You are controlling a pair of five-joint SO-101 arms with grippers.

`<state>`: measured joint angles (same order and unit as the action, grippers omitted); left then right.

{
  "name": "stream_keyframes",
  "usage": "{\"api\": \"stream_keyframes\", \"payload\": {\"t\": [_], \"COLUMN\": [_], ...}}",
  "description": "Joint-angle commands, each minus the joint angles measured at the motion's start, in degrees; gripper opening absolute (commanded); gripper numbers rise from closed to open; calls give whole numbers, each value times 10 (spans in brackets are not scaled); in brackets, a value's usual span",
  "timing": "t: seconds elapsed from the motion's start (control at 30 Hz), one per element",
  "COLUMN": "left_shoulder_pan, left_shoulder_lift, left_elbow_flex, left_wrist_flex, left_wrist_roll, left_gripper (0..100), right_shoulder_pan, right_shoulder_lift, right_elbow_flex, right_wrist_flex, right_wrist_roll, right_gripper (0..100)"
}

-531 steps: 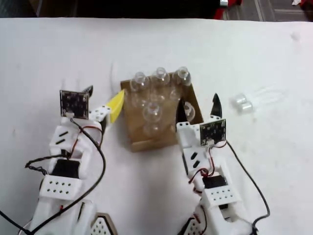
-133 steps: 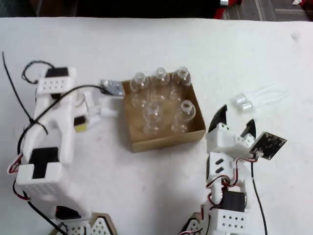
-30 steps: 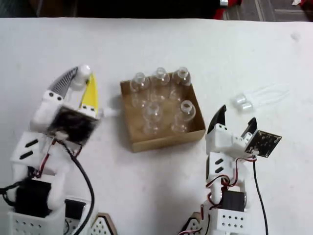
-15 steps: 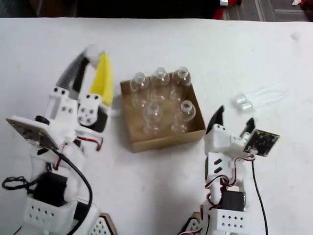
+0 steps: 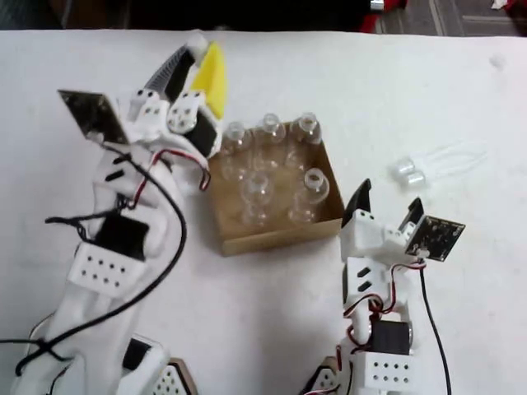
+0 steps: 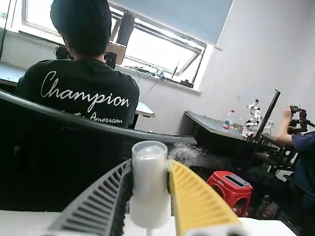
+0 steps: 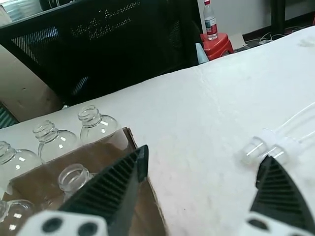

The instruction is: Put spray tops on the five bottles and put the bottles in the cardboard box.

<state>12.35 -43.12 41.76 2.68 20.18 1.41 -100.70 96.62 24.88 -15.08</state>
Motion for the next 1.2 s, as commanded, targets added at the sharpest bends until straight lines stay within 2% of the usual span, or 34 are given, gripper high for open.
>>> {"api": "stream_keyframes", "payload": {"t": [0.0, 0.2, 0.7, 1.17], "left_shoulder_pan": [-5, -25, -26, -26], "left_shoulder_lift": [28, 65, 178, 181], "left_elbow_flex": [-47, -67, -139, -140], "left_wrist_flex": [3, 3, 3, 3], "left_wrist_roll": [9, 10, 10, 9], "left_gripper": [24, 24, 24, 24], "right_shoulder_pan": [-5, -4, 7, 7], "right_shoulder_lift": [-5, -5, -5, -5], "right_elbow_flex": [4, 4, 4, 4], "right_wrist_flex": [2, 0, -1, -1], "right_wrist_roll": [9, 9, 9, 9], "right_gripper": [318, 318, 318, 318]}}
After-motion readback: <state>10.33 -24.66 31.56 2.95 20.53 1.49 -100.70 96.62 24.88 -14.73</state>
